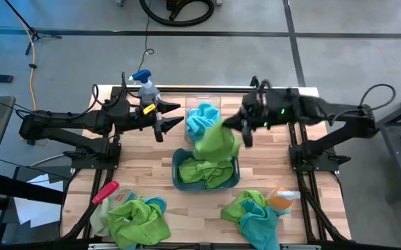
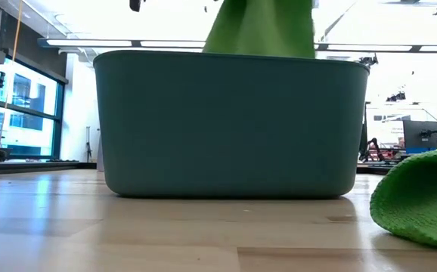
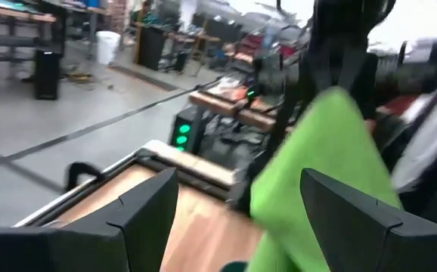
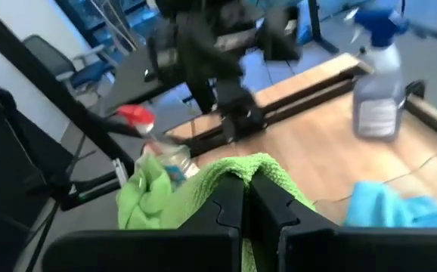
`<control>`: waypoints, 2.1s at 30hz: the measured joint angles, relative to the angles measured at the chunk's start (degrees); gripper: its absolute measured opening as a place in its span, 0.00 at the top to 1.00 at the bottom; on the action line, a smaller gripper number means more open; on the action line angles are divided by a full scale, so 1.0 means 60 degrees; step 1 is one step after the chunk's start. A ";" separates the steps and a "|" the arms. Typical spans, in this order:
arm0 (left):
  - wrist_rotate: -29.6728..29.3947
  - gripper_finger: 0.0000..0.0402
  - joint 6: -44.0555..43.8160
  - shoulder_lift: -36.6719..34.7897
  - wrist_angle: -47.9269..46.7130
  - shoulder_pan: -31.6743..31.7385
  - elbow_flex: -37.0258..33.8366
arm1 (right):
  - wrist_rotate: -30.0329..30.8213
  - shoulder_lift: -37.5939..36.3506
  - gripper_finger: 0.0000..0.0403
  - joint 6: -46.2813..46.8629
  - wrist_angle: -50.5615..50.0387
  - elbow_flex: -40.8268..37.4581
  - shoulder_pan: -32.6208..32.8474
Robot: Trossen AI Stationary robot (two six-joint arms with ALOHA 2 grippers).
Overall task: Sort microfiber towel by color & place in baskets
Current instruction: Put the green microfiber towel into the blue bin
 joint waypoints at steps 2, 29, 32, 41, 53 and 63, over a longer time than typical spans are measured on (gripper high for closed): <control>0.0335 0.34 -0.0086 -0.0029 0.0290 0.0000 0.0000 | 0.0639 0.0280 1.00 0.0380 -0.0003 0.0000 0.0595; 0.2320 0.34 0.0748 -0.2091 0.0228 -0.0004 0.0007 | 0.3022 0.3509 1.00 0.7939 -0.2605 0.0863 0.3091; 0.2309 0.34 0.0752 -0.2087 0.0215 -0.0004 0.0007 | 0.2630 0.3512 1.00 0.9233 -0.3443 0.0859 0.3145; 0.2242 0.34 0.0768 -0.1992 0.0217 0.0000 0.0000 | 0.1277 0.4065 1.00 0.9846 -0.3091 0.0800 0.1961; 0.2196 0.34 0.0774 -0.1992 0.0057 0.0000 0.0000 | 0.0334 0.6596 1.00 0.9363 -0.1552 0.0805 0.1091; 0.2196 0.34 0.0774 -0.1992 0.0034 0.0000 0.0000 | 0.0254 0.8062 1.00 0.9447 -0.1532 0.0809 0.1051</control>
